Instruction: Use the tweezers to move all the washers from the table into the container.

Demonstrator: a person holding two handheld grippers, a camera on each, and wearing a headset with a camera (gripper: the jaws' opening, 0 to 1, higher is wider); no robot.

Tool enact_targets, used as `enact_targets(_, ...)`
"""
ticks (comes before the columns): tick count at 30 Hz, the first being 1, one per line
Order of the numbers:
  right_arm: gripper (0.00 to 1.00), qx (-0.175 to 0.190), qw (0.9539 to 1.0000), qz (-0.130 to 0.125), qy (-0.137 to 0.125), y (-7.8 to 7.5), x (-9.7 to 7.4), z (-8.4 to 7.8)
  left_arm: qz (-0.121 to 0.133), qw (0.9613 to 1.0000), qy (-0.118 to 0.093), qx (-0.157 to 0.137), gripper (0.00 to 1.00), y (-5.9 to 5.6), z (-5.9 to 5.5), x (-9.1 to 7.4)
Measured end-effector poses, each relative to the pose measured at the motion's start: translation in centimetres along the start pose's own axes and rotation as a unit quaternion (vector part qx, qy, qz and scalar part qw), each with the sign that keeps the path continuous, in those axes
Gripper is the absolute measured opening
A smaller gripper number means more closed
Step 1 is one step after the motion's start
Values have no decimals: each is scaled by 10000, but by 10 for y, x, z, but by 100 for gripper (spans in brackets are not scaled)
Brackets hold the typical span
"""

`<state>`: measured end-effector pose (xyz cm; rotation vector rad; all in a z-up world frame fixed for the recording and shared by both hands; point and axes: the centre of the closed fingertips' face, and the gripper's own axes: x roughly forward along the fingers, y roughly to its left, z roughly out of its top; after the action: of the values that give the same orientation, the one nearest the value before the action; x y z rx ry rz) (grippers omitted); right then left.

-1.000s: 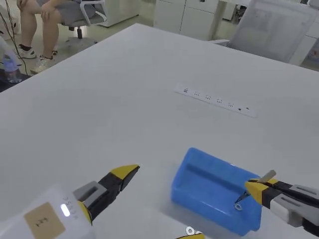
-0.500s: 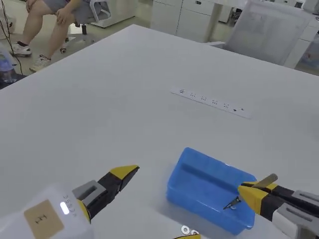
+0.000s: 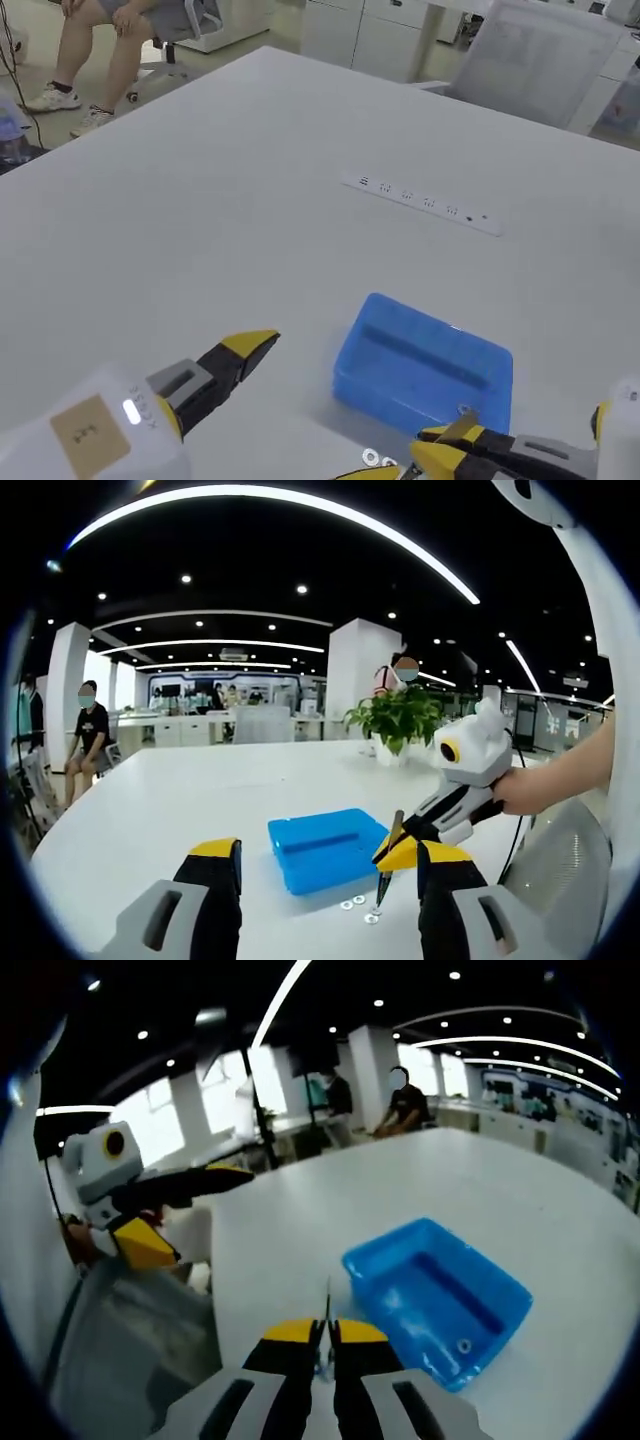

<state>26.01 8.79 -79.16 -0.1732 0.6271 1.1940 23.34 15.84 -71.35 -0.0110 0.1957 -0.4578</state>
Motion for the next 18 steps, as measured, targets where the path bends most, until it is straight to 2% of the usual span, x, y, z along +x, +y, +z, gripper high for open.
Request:
enact_targets(3, 3, -21, 9999, 42, 108, 1, 4, -6, 2, 10000, 2, 12, 71, -1, 1, 0)
enact_targets(12, 3, -134, 9997, 86, 194, 3, 7, -12, 20, 10000, 23, 19, 71, -2, 2, 1)
enact_targets(18, 3, -668, 9973, 142, 257, 14, 9, -13, 20, 10000, 61, 46, 70, -3, 2, 1)
